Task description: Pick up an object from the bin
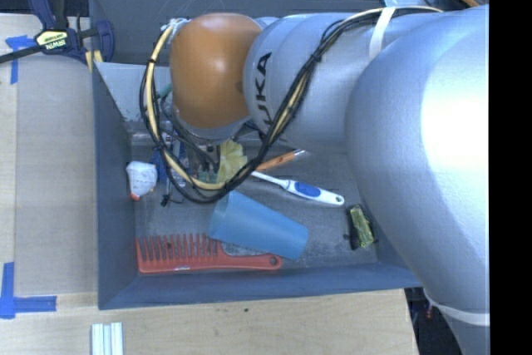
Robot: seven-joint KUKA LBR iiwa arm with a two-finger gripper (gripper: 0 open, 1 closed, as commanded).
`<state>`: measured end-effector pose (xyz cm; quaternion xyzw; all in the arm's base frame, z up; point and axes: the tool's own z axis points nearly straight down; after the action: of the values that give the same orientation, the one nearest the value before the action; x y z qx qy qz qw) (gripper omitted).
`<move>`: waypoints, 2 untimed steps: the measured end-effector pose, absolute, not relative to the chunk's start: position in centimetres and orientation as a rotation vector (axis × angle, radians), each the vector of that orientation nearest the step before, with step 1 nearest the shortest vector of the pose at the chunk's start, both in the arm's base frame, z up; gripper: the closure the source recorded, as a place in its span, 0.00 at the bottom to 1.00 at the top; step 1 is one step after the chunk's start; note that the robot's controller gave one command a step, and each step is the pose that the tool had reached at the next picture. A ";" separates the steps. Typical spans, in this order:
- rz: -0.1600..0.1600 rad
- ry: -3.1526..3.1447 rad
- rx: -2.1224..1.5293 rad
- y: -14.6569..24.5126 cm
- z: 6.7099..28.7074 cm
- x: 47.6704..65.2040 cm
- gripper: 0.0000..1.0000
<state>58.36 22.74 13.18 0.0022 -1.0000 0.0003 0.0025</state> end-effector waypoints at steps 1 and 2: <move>-0.002 -3.144 -0.002 22.6 13.7 58.6 0.00; -0.005 -3.144 -0.091 18.8 7.2 59.7 0.00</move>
Offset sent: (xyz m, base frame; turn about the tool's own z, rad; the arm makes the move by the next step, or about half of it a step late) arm 0.0119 -0.0400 -0.0618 0.0621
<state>59.72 18.77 7.18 -0.0291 -0.9996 -0.0015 -0.0020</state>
